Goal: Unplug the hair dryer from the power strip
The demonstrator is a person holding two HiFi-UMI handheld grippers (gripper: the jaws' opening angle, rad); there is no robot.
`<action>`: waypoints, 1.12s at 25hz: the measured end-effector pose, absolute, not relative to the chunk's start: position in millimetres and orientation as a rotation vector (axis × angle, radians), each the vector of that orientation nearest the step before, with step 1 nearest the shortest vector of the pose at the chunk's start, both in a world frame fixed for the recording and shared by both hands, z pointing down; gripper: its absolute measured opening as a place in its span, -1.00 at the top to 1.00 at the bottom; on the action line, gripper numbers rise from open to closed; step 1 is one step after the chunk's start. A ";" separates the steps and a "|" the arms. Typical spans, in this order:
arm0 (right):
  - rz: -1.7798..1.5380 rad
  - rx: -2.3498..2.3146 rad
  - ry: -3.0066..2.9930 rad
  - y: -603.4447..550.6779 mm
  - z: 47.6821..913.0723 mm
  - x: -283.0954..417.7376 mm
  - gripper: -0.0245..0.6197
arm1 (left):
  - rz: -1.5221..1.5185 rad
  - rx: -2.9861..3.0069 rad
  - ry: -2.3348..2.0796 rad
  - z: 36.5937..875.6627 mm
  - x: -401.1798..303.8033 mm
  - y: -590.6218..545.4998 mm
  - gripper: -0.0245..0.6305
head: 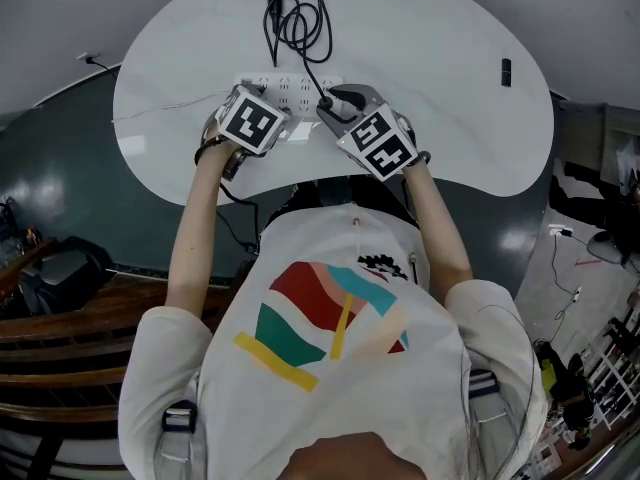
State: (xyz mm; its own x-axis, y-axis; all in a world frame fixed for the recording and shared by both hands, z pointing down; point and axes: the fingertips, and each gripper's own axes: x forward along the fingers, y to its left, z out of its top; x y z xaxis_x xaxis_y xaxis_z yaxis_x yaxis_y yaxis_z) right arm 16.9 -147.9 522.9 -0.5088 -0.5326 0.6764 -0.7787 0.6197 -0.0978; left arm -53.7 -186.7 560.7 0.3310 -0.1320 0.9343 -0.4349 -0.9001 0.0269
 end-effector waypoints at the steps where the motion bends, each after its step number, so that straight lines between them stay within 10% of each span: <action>1: 0.515 1.024 -2.228 -150.4 526.6 14.5 0.48 | 1.599 2.297 -0.490 564.2 -55.6 -181.3 0.17; 11: 0.346 1.126 -2.249 -157.2 534.2 4.3 0.68 | 1.656 2.250 -0.442 566.8 -57.1 -175.8 0.16; 22: 0.862 1.184 -2.509 -173.9 507.6 14.2 0.70 | 1.624 2.026 -0.323 559.5 -58.3 -162.0 0.15; 28: 0.503 1.073 -2.496 -173.6 485.7 3.3 0.73 | 1.622 2.080 -0.333 556.8 -57.5 -186.4 0.14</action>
State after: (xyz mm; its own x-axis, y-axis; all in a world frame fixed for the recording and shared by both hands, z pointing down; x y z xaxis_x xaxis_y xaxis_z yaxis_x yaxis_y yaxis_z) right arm 3.3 -173.6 485.7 -0.6382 -0.6093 0.4706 -0.7440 0.6453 -0.1733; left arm -57.5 -186.4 556.8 0.2688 0.0986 0.9581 -0.4679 -0.8562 0.2194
